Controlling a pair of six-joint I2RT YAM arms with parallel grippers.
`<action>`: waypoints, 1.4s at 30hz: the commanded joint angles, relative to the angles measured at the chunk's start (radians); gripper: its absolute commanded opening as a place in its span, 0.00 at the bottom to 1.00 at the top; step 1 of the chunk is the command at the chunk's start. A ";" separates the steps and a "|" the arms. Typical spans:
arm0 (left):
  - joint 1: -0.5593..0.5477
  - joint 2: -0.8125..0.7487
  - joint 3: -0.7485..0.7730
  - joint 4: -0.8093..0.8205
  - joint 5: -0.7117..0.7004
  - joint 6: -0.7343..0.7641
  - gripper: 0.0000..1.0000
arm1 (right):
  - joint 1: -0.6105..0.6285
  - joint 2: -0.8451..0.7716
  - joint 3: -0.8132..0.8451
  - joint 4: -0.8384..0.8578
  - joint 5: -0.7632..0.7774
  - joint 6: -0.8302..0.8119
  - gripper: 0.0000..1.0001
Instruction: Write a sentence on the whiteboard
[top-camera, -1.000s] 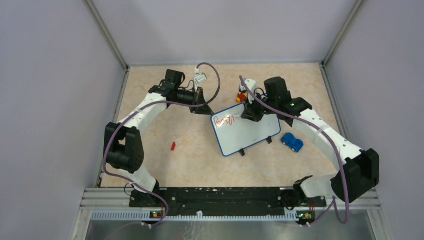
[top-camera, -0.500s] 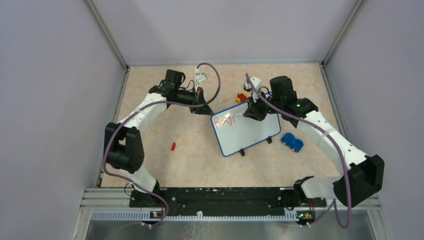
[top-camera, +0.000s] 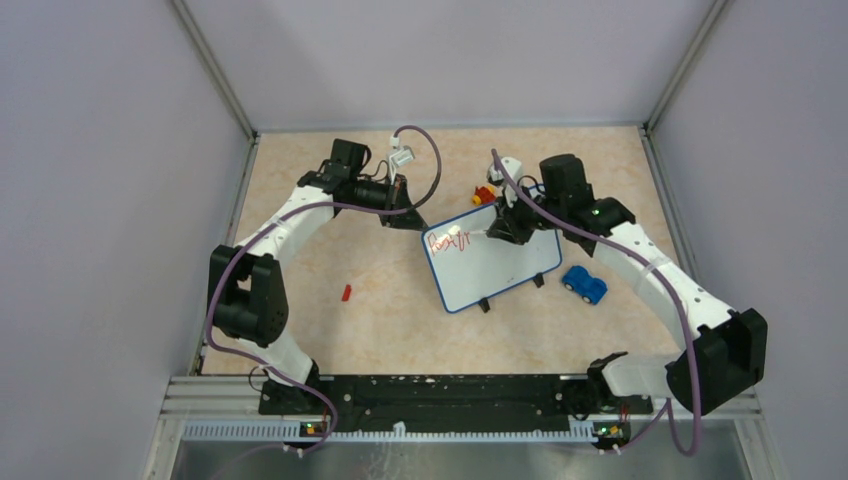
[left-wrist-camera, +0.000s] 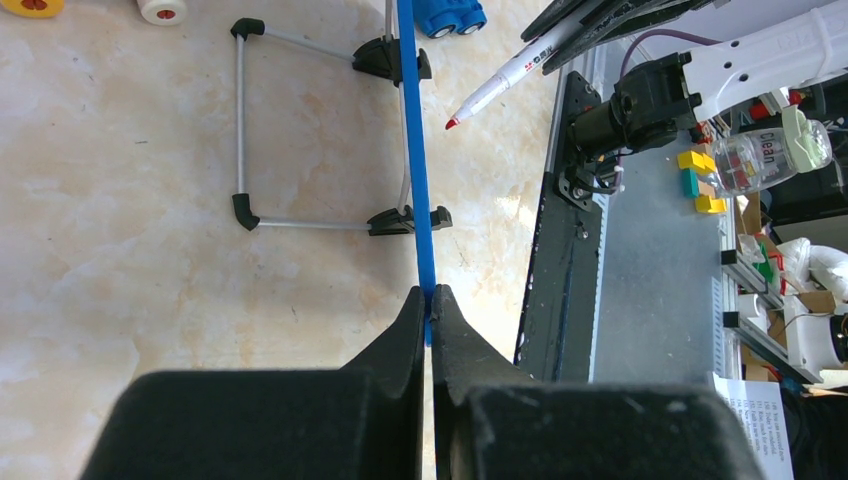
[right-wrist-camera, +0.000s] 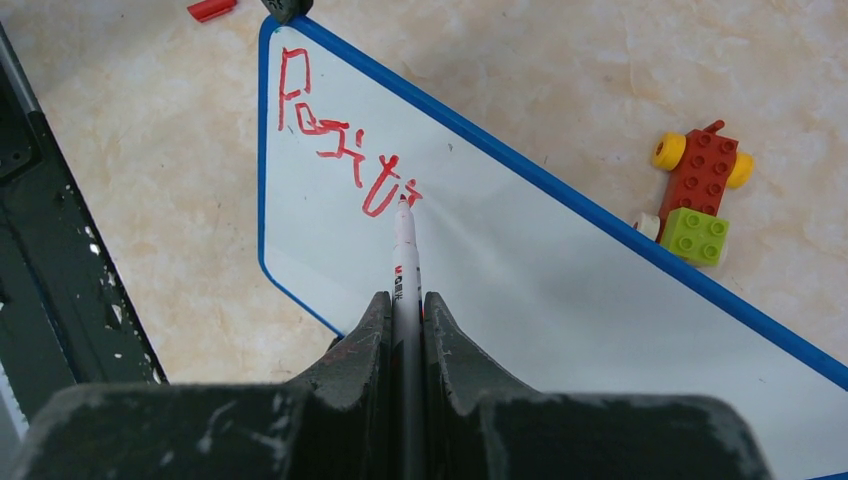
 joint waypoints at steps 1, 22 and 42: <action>-0.019 -0.040 -0.005 -0.004 0.009 0.018 0.00 | -0.007 -0.022 0.006 0.021 -0.022 -0.013 0.00; -0.024 -0.035 -0.004 -0.006 0.008 0.019 0.00 | 0.002 0.007 0.006 0.035 0.043 -0.021 0.00; -0.025 -0.027 0.001 -0.005 0.002 0.018 0.00 | 0.011 0.038 -0.018 0.052 0.073 -0.031 0.00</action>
